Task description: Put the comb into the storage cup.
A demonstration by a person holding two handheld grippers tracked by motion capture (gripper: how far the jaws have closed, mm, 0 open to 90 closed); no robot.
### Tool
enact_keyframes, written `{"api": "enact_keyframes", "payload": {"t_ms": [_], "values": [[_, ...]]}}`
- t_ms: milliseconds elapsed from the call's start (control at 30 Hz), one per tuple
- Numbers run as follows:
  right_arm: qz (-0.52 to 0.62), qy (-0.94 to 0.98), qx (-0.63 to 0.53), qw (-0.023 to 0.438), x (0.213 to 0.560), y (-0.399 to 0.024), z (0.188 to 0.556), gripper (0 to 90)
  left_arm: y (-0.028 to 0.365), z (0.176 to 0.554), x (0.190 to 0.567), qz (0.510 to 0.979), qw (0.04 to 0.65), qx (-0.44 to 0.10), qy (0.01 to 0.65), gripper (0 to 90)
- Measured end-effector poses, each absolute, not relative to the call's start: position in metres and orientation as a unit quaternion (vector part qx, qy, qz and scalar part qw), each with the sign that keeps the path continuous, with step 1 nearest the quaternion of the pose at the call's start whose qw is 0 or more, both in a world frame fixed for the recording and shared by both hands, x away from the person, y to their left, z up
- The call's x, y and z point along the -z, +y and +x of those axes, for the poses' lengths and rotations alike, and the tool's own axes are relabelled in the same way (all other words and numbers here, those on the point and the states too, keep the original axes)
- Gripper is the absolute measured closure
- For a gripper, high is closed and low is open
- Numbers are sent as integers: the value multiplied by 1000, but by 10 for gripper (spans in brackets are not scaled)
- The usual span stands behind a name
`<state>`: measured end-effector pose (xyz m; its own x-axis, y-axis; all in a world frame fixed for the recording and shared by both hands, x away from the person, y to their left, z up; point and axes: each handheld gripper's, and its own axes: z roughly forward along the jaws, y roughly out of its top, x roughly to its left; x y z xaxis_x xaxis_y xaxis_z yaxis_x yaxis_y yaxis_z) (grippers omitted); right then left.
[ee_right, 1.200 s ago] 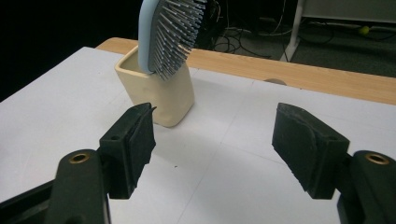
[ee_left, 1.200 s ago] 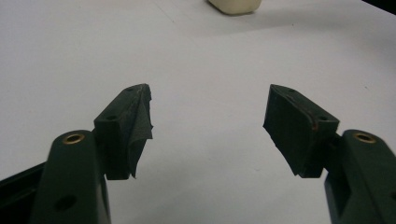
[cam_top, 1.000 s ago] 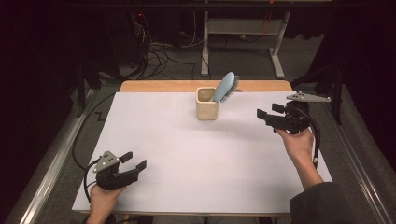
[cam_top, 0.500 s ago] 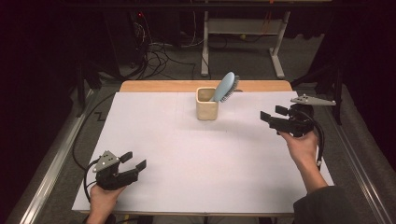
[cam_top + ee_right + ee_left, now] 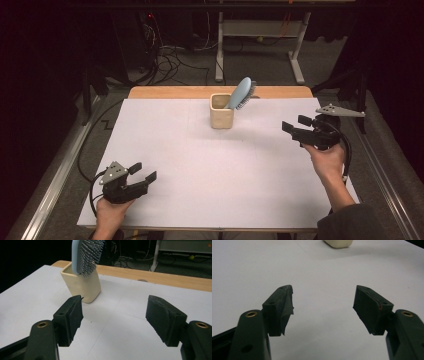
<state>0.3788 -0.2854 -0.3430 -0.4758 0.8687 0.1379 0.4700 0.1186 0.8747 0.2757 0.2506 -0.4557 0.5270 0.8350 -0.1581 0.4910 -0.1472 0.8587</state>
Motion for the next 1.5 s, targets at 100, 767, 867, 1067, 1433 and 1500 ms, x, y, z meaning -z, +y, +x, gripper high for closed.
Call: {"api": "enact_keyframes", "payload": {"t_ms": [100,767,867,1067,1433,1500], "values": [[466,718,-472,212,344,-287,377,304,251,276,456,735,473,-182,451,326],[466,713,-478,216,346,-296,365,301,250,276,456,736,472,-182,451,325],[466,711,-480,216,346,-297,364,301,251,276,456,736,472,-182,450,326],[467,708,-483,216,347,-300,360,300,250,276,456,736,472,-182,450,325],[469,700,-490,221,349,-308,351,300,250,276,456,736,471,-183,451,325],[469,700,-490,222,349,-310,349,299,250,276,456,736,471,-183,450,325]]}}
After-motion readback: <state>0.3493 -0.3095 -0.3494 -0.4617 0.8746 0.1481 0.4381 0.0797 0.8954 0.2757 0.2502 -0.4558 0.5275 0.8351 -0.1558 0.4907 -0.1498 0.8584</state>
